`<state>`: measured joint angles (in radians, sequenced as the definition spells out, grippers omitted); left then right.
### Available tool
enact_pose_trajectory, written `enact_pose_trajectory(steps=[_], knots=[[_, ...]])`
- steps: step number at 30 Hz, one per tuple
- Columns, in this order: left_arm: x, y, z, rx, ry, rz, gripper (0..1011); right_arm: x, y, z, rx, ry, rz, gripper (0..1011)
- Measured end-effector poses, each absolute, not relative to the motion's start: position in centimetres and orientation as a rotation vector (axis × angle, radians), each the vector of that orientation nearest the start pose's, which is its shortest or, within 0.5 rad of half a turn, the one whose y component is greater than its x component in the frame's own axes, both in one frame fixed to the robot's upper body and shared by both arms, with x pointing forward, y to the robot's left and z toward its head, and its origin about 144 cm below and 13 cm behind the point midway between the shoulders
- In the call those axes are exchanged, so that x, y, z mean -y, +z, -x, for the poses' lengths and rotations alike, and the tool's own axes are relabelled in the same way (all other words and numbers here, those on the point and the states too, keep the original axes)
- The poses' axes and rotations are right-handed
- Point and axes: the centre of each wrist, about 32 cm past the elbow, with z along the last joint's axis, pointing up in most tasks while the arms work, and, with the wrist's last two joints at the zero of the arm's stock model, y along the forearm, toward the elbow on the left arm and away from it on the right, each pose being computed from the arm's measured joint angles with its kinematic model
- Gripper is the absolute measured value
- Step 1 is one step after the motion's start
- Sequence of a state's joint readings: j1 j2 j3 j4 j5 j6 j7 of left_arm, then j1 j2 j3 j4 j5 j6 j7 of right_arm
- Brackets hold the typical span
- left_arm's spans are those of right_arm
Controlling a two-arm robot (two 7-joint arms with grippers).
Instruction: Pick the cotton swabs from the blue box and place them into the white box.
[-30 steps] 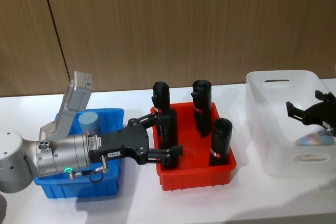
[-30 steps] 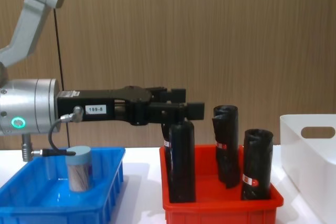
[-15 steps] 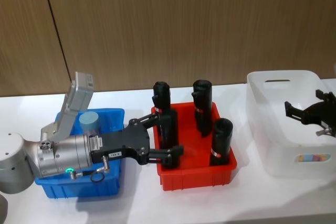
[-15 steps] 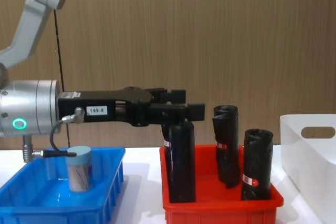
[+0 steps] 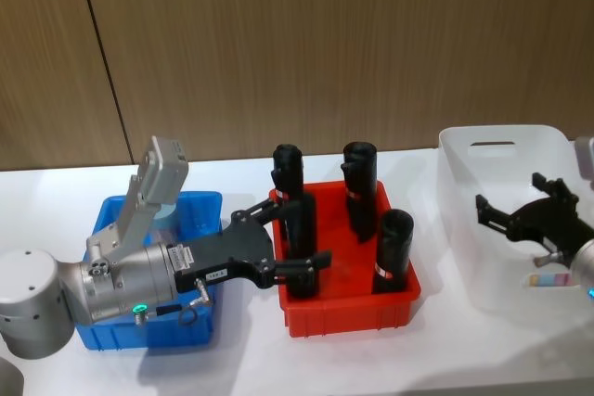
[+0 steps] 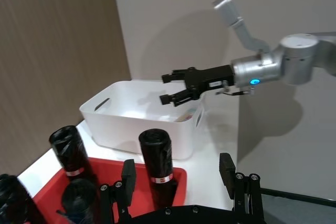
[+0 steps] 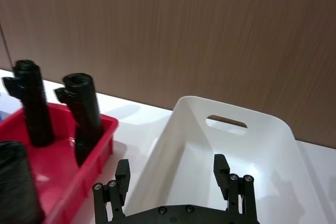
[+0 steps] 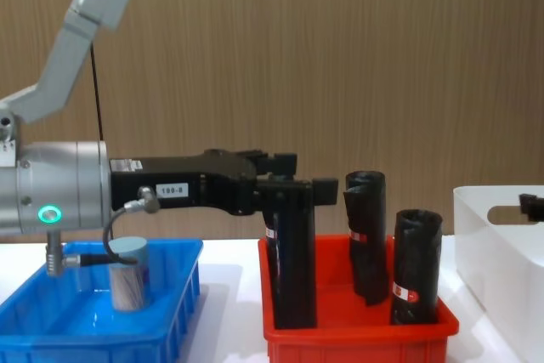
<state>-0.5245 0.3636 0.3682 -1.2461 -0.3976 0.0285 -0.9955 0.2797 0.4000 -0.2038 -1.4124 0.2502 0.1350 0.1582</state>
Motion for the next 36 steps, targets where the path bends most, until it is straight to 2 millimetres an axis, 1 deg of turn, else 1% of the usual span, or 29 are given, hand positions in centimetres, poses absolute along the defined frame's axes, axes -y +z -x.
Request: enact_pose_trajectory(steps=[5,6,13,26,31,36], knots=[[-26.1,122.5,-58.2,0.094,0.427,-0.073,1004,29.0,119.0,-51.7,0.080,-1.285,0.169,1002],[-26.0,122.5,-58.1,0.096,0.436,-0.074,1004,29.0,119.0,-51.7,0.080,-1.285,0.169,1002],[-25.3,122.2,-57.3,0.111,0.504,-0.083,1004,27.3,118.7,-49.5,0.082,-1.264,0.112,1002],[-24.1,121.6,-55.7,0.141,0.633,-0.095,1004,24.5,118.7,-45.7,0.079,-1.236,0.010,1002],[-23.7,121.4,-55.0,0.154,0.687,-0.098,1004,23.9,118.8,-44.7,0.076,-1.231,-0.018,1002],[-23.2,121.3,-54.5,0.166,0.732,-0.098,1004,23.7,118.9,-44.4,0.074,-1.230,-0.025,1002]])
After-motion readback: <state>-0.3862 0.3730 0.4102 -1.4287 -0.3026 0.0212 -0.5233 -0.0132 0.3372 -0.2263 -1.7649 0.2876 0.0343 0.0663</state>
